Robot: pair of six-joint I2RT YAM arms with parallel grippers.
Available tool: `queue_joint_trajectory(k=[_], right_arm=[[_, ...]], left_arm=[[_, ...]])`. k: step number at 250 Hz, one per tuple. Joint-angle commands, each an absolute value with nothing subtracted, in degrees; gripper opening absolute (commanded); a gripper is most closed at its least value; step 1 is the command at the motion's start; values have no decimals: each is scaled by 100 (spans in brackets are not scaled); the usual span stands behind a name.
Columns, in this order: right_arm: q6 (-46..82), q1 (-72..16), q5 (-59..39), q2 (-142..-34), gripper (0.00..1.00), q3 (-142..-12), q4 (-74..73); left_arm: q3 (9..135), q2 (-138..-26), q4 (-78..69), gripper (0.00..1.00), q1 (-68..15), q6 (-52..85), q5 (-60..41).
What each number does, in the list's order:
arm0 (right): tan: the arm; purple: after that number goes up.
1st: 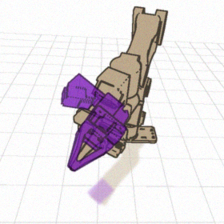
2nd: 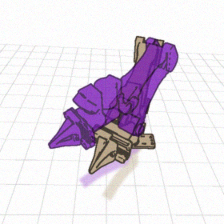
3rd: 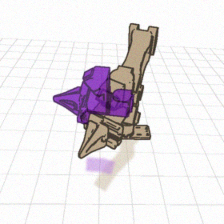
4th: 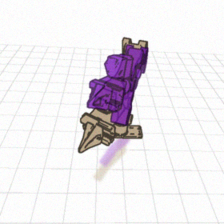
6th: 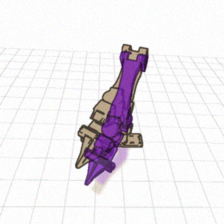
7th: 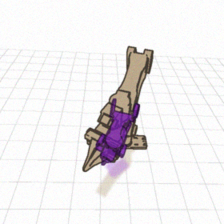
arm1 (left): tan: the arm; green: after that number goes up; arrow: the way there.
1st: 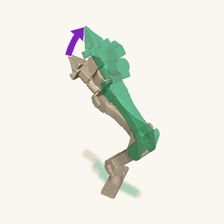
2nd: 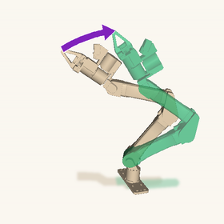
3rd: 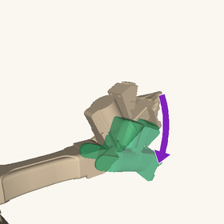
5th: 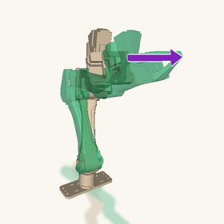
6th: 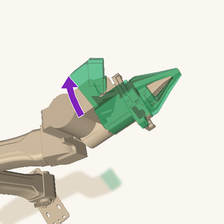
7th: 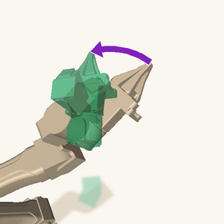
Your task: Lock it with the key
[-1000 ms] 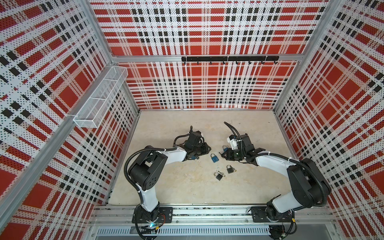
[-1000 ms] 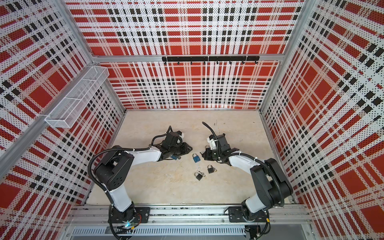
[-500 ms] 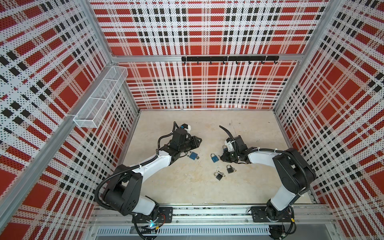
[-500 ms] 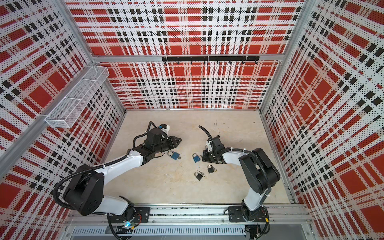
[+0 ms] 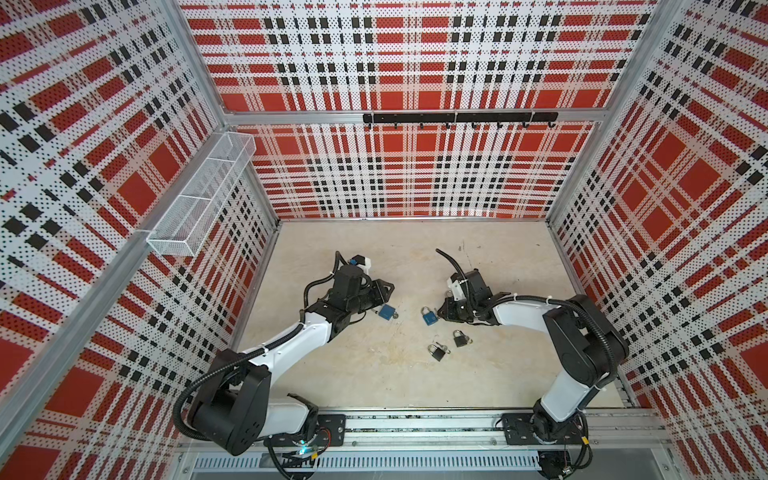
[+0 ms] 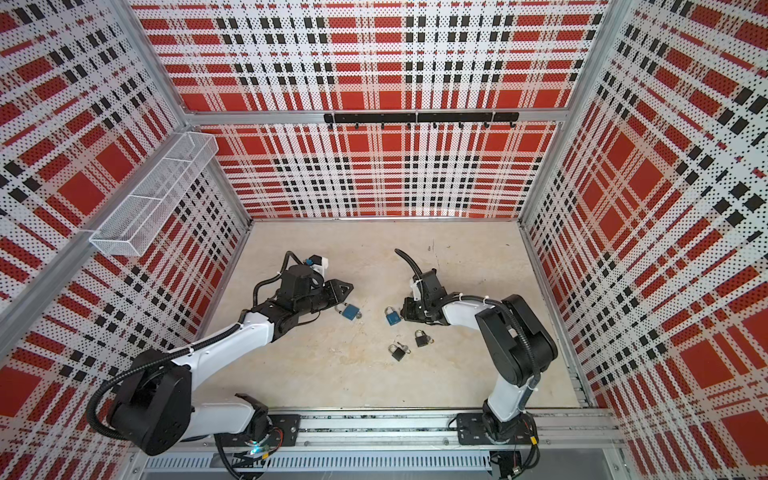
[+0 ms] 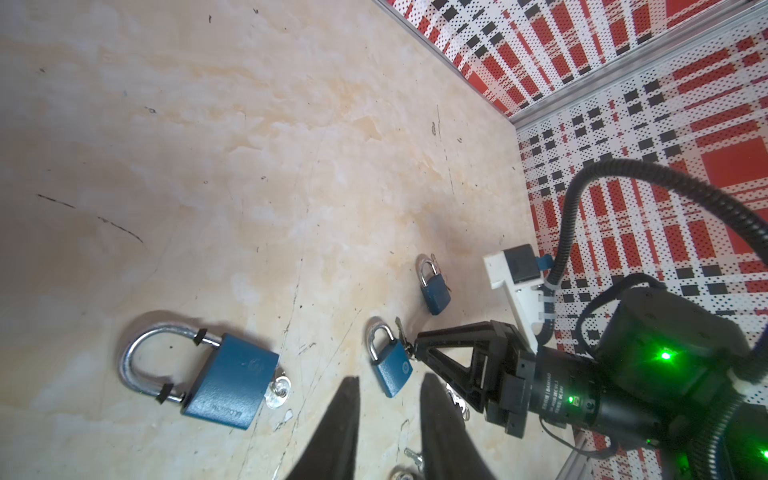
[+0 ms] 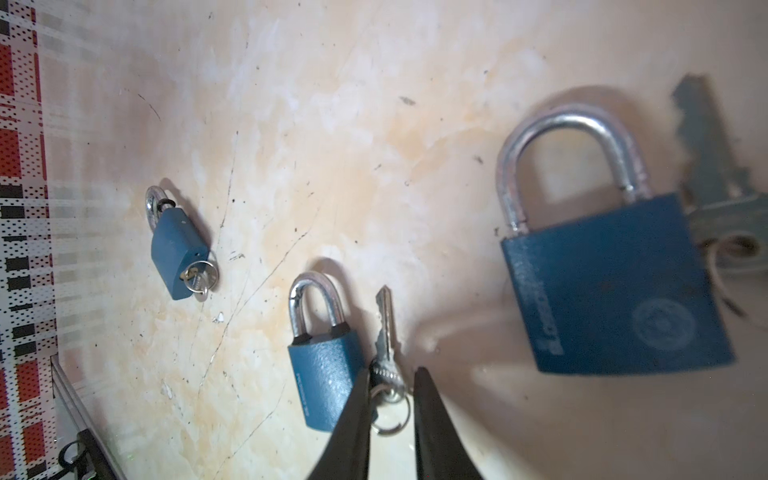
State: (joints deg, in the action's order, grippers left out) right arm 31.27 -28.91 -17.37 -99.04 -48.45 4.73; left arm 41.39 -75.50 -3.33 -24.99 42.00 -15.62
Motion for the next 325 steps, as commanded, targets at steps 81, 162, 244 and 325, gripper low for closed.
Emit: queue_joint_trajectory(k=[81, 162, 244, 325], right_arm=[[2097, -3411, -1271, -9121, 27, -5732, 1672], [811, -4068, -1401, -10208, 43, -7176, 2168], [1, -4602, -1072, -11510, 53, -8517, 2664], [-243, -4859, -698, -12222, 58, -9176, 2930]], left_arm=[[3879, -6411, 935, 29, -1917, 3954, -1241], [3378, -5172, 2195, 30, -894, 4051, -1264], [2972, -4527, 2660, 31, 133, 4162, -2007], [2818, -4408, 2622, 31, 750, 4166, -2645]])
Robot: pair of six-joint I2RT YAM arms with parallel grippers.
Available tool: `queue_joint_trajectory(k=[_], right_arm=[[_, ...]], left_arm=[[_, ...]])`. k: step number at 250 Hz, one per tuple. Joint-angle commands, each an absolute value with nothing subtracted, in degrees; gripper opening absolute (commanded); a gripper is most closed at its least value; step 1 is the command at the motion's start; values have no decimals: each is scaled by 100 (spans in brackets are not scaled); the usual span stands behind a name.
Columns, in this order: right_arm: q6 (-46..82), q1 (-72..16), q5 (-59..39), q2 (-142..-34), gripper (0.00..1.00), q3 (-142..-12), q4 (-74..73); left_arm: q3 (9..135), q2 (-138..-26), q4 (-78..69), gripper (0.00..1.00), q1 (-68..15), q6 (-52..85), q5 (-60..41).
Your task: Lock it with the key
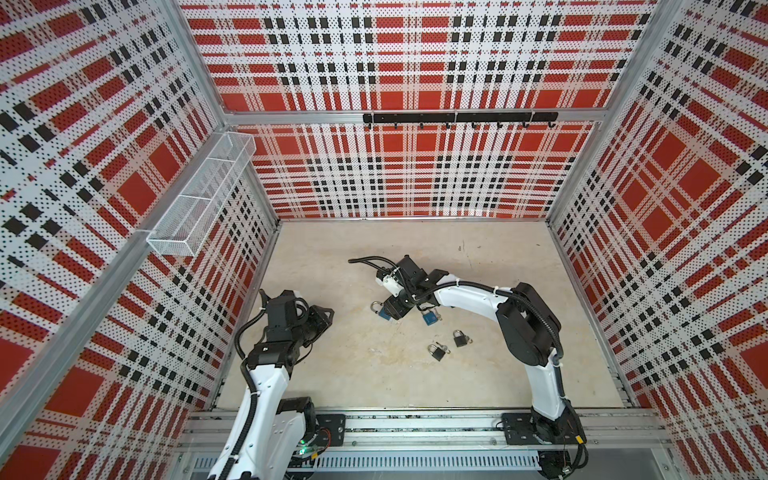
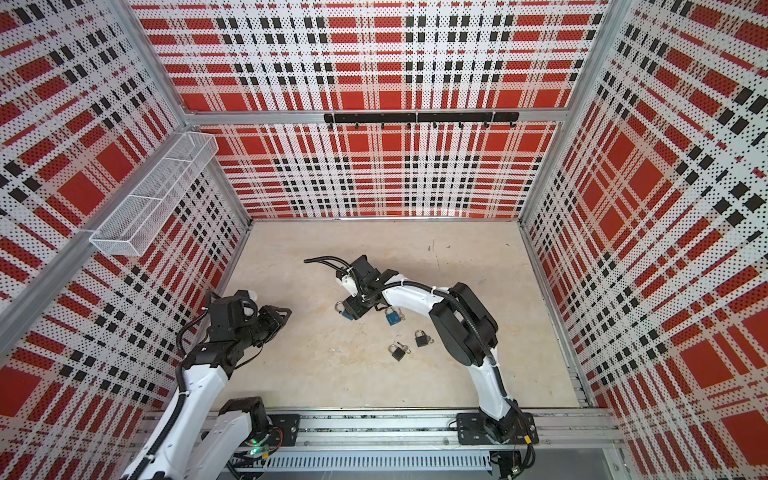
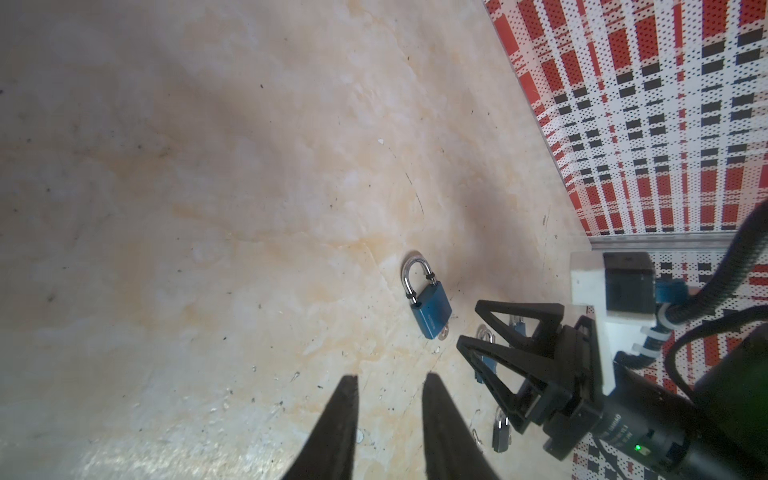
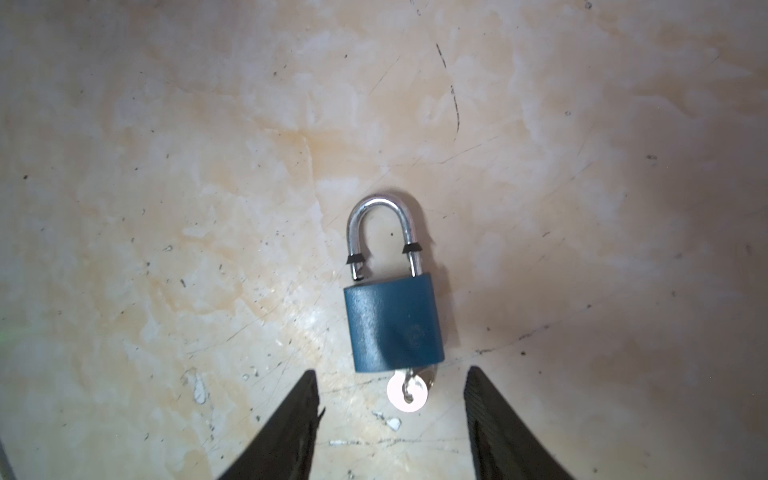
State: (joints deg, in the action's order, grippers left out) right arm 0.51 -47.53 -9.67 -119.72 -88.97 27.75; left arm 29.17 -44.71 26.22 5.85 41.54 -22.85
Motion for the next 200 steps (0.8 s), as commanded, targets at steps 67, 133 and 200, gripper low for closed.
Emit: queue_joint_trajectory(k=[67, 133, 200], right_arm=[[-418, -5015, -278, -12610, 61, -9573, 3176], [-501, -5176, 44, -12873, 61, -9832, 3399], [-523, -5215, 334, -13025, 52, -9989, 3563]], left_arm=[[2771, -4377, 2571, 31, 881, 4197, -2816], [2759, -4364, 2536, 31, 905, 4206, -2874], [2730, -4373, 2483, 31, 945, 4243, -2956]])
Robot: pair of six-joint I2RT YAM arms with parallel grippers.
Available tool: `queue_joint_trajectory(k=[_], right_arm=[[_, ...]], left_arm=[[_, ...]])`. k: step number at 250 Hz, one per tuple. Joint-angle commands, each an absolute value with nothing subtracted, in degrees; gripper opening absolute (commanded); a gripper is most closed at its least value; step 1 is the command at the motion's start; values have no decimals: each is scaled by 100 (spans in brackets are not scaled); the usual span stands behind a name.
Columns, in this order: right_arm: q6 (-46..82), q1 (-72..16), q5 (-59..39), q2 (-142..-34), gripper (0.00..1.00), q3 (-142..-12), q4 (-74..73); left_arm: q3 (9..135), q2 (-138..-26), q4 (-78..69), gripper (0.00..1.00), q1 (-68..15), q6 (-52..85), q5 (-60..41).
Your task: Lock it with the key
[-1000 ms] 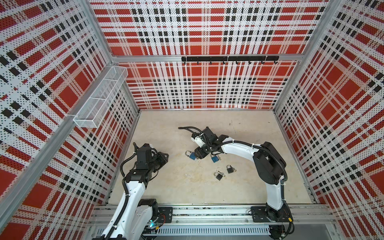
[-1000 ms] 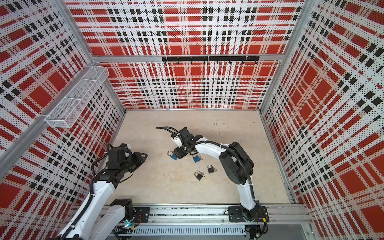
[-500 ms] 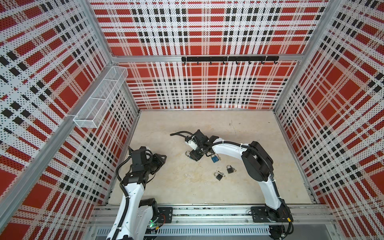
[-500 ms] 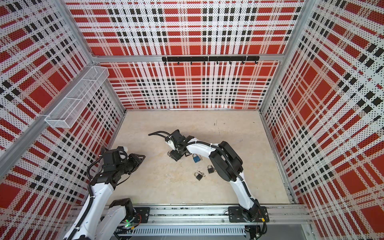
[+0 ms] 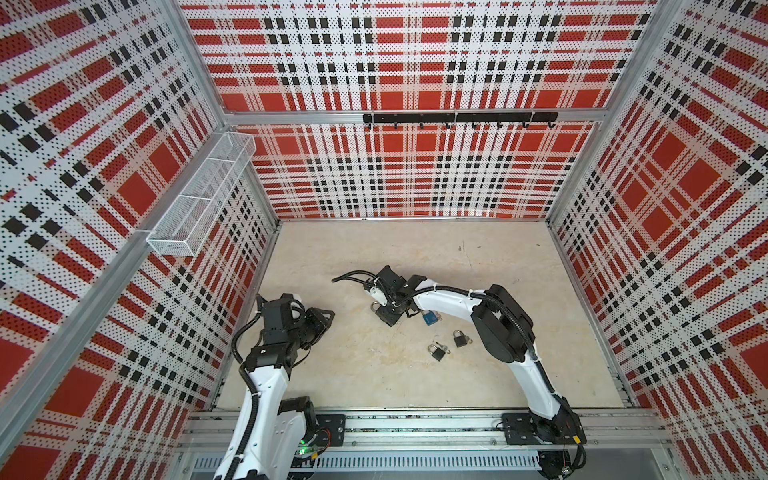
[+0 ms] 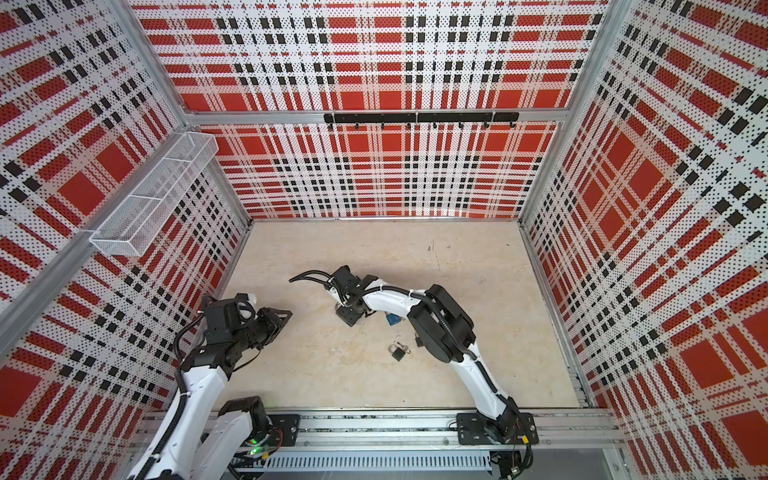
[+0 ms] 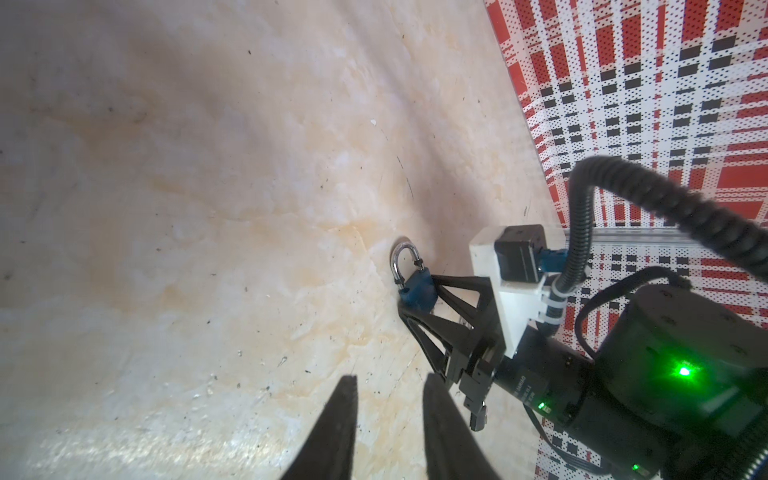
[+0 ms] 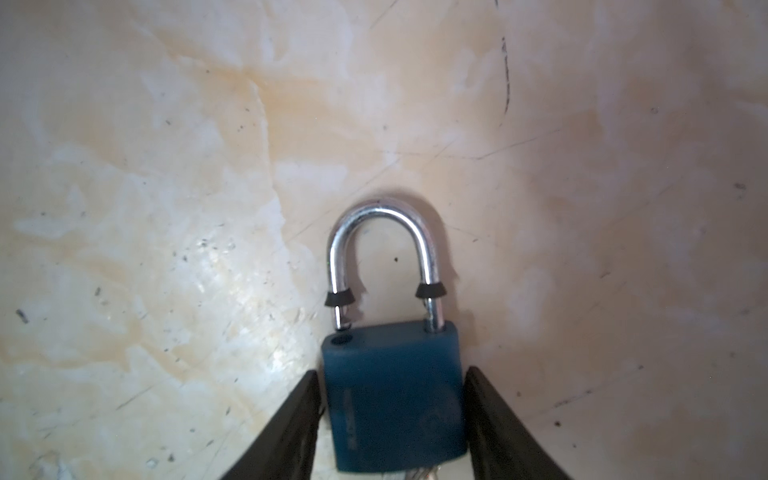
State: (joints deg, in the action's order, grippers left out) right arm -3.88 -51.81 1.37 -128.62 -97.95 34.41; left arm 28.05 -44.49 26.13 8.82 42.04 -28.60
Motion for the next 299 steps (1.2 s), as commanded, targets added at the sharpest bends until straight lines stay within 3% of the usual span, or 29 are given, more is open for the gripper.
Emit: queue_joint_trajectory(k=[1, 41, 169, 219, 299], right_arm=[[-521, -5213, 334, -13030, 52, -9995, 3566], [-525, -5232, 360, -13113, 48, -10084, 3683], [-571, -5276, 427, -13322, 53, -10281, 3955], [-582, -5276, 356, -13271, 38, -10254, 3966], [-513, -5274, 168, -12550, 34, -9810, 3626]], left_arm=[[2727, -4370, 2481, 31, 952, 4244, -2963], [2694, -4359, 2454, 31, 992, 4280, -3014], [2648, -4381, 2354, 32, 1006, 4346, -3061], [2631, -4393, 2321, 32, 1011, 4342, -3076], [2632, -4639, 2234, 31, 948, 4281, -3155]])
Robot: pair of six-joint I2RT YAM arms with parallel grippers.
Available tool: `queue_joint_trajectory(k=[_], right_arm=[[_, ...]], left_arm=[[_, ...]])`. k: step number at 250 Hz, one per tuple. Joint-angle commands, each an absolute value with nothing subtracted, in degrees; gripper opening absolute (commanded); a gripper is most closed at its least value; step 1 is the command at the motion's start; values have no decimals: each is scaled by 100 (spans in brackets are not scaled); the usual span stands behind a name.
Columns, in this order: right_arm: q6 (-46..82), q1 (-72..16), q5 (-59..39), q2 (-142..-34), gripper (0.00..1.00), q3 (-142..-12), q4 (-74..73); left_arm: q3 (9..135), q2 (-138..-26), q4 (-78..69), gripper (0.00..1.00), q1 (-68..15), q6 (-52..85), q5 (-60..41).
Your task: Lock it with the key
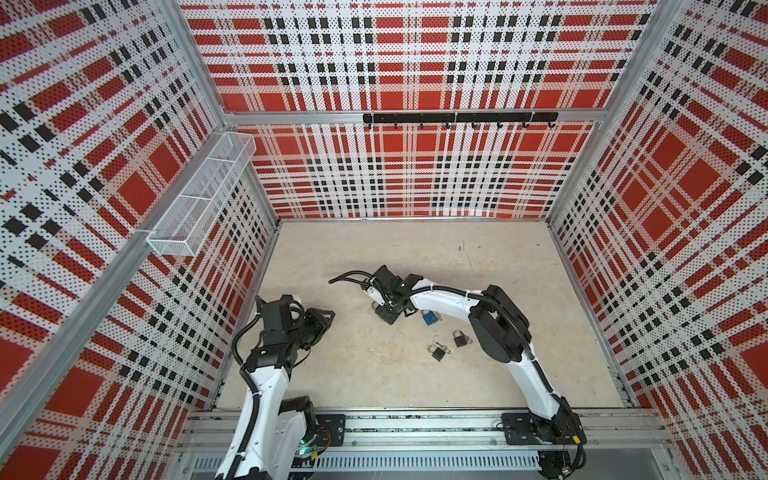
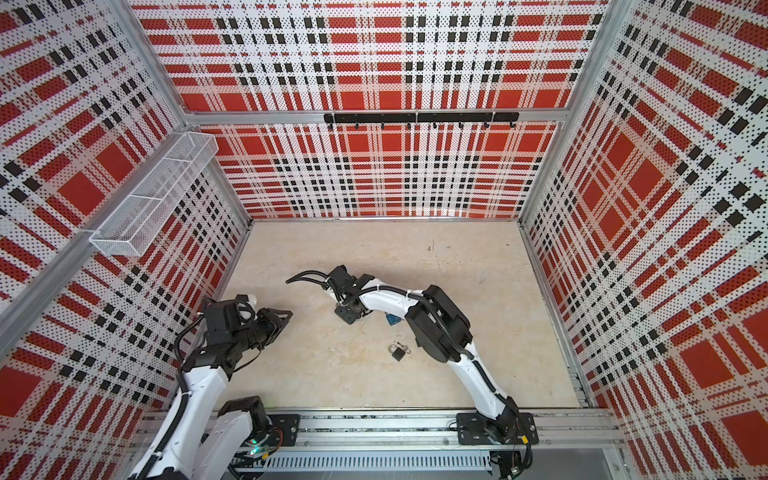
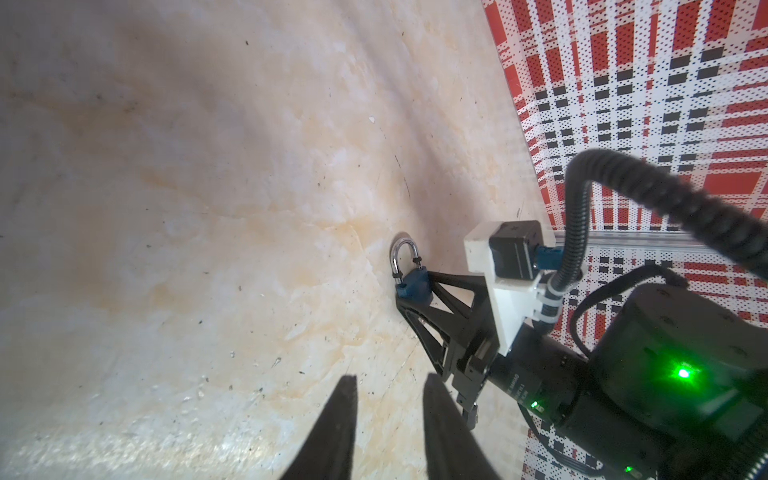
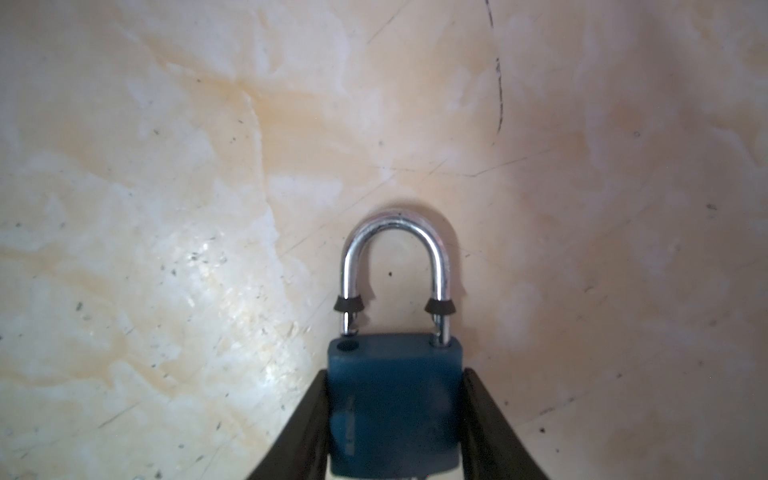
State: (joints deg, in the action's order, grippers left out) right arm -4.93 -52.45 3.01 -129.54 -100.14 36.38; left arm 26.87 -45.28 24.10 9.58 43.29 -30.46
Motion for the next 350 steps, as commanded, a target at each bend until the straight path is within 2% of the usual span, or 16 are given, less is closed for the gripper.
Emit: queue_joint_trajectory(k=[1, 106, 190, 269, 350], right_arm=[[-511, -5274, 168, -12542, 34, -9800, 3619], [-387, -5274, -20, -11694, 32, -9311, 3532], [-253, -5275, -189, -11167, 31, -9021, 3507], [-108, -5277, -493, -10690, 30, -8844, 3497], [97, -5253, -888, -10421, 29, -8913, 3609]], left_arm=[[2630, -4644, 2233, 31, 944, 4281, -3151], [2666, -5301, 1452, 31, -223, 4529, -2549], [2568, -5691, 350, 31, -347, 4781, -2739], [2807, -6538, -391, 34, -643, 4790, -3030], [2643, -6848, -1714, 34, -853, 5098, -3760]])
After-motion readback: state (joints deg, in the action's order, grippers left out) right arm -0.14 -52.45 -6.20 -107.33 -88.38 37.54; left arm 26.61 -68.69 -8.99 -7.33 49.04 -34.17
